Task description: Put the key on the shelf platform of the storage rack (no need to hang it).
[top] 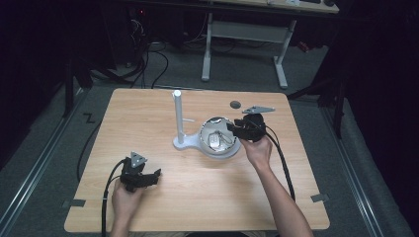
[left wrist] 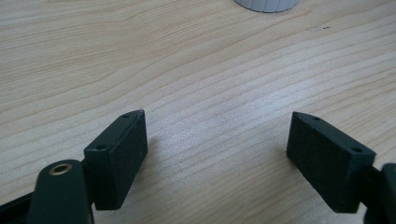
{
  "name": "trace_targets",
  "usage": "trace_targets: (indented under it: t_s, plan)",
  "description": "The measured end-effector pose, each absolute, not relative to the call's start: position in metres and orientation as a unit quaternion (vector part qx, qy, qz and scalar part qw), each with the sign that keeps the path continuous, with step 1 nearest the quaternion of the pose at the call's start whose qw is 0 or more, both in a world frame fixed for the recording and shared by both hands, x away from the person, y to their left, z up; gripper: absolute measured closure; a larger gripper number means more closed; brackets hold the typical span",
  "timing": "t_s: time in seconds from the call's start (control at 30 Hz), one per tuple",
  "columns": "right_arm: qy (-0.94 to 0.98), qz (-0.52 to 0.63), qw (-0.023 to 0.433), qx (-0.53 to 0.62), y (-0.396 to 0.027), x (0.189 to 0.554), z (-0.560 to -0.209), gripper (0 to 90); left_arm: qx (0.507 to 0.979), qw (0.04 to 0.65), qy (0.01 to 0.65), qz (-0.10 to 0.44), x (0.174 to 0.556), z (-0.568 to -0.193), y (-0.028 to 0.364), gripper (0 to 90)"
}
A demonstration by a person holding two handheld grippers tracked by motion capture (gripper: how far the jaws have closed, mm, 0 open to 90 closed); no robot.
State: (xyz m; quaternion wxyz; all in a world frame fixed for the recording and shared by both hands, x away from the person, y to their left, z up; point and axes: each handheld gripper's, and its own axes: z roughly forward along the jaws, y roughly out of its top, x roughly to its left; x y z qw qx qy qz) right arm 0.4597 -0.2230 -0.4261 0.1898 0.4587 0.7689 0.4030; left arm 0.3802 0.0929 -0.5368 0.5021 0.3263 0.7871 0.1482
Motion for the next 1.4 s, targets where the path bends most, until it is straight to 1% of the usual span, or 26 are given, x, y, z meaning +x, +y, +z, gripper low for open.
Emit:
trace_targets:
  t_s: [0.5, 0.83, 1.4]
  plan:
    - [0.757, 0.413, 0.18, 0.474, -0.248, 0.45, -0.427, 59.1, 0.326, 0.502, 0.787, 0.148, 0.38, -0.537, 0.093, 20.7]
    - [0.753, 0.416, 0.19, 0.473, -0.258, 0.439, -0.425, 58.9, 0.326, 0.502, 0.787, 0.148, 0.38, -0.537, 0.093, 20.7]
    - [0.736, 0.42, 0.205, 0.49, -0.296, 0.412, -0.426, 58.5, 0.325, 0.502, 0.788, 0.148, 0.38, -0.537, 0.093, 20.7]
